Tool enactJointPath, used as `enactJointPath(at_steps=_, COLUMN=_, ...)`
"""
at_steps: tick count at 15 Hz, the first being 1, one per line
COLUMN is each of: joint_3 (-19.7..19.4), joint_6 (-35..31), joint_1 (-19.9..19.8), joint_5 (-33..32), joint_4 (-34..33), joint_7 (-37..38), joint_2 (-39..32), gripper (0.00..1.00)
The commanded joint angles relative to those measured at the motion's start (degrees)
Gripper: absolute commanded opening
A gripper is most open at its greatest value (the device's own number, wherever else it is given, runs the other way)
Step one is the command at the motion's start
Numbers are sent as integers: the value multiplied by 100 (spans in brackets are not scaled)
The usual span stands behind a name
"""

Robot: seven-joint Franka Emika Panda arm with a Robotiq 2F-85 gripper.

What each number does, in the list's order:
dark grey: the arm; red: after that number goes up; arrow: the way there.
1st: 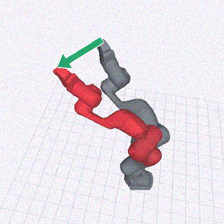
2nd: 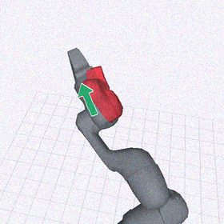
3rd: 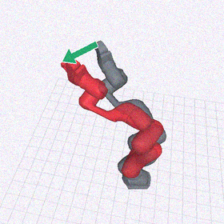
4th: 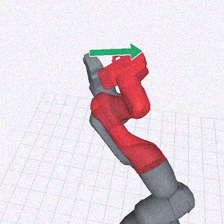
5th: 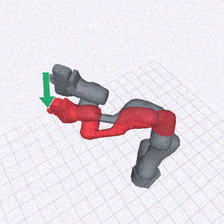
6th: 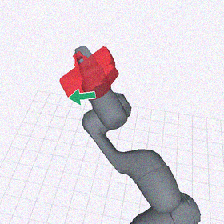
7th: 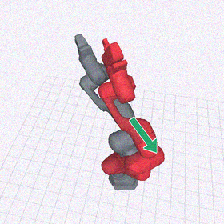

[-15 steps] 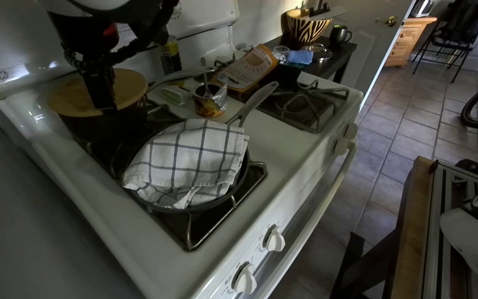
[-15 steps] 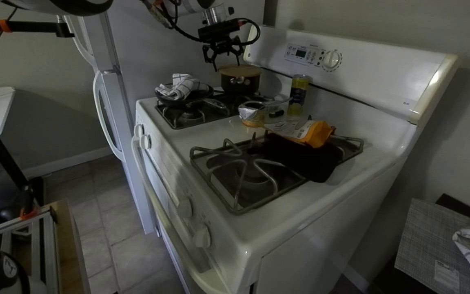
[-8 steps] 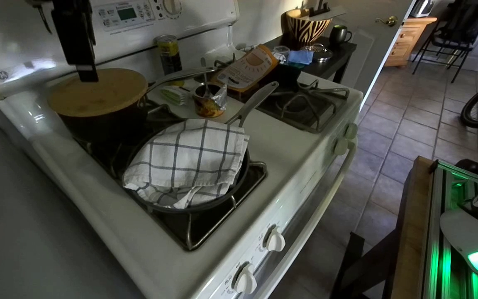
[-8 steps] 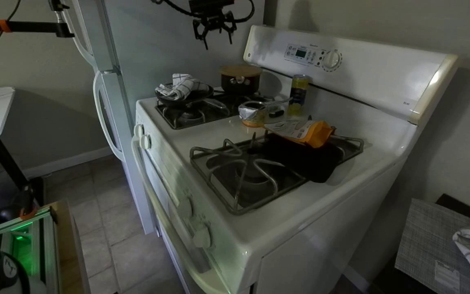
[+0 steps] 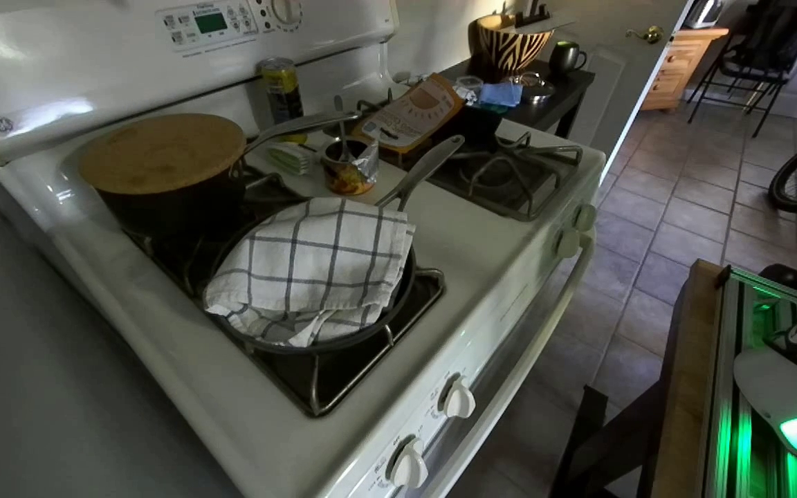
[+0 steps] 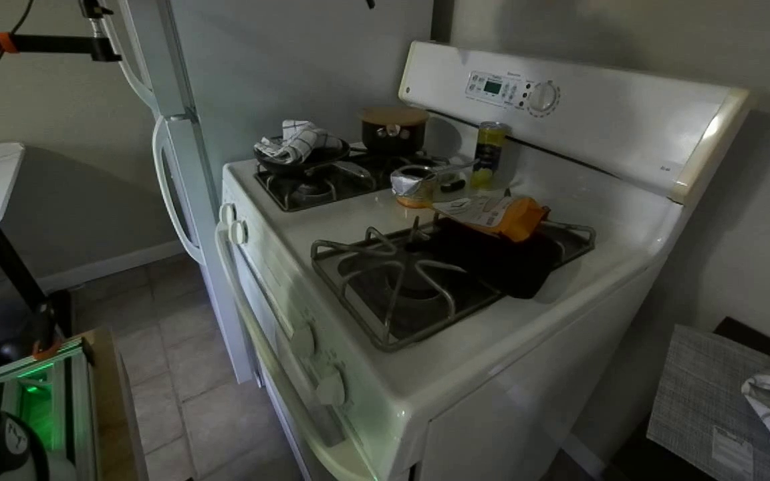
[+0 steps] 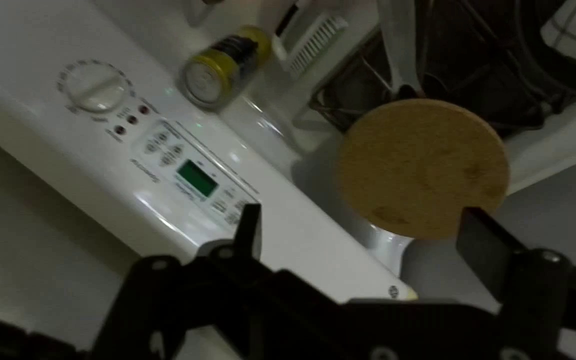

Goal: Put the wooden coaster on the black pot

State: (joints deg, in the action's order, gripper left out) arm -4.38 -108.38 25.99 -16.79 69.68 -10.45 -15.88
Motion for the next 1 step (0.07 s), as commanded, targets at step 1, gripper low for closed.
enactJointPath(at_steps=1, joint_3=-68, joint_6=0, joint_1=-12, joint_5=-41, joint_4=182, joint_7=143, joint_2=190, gripper=100)
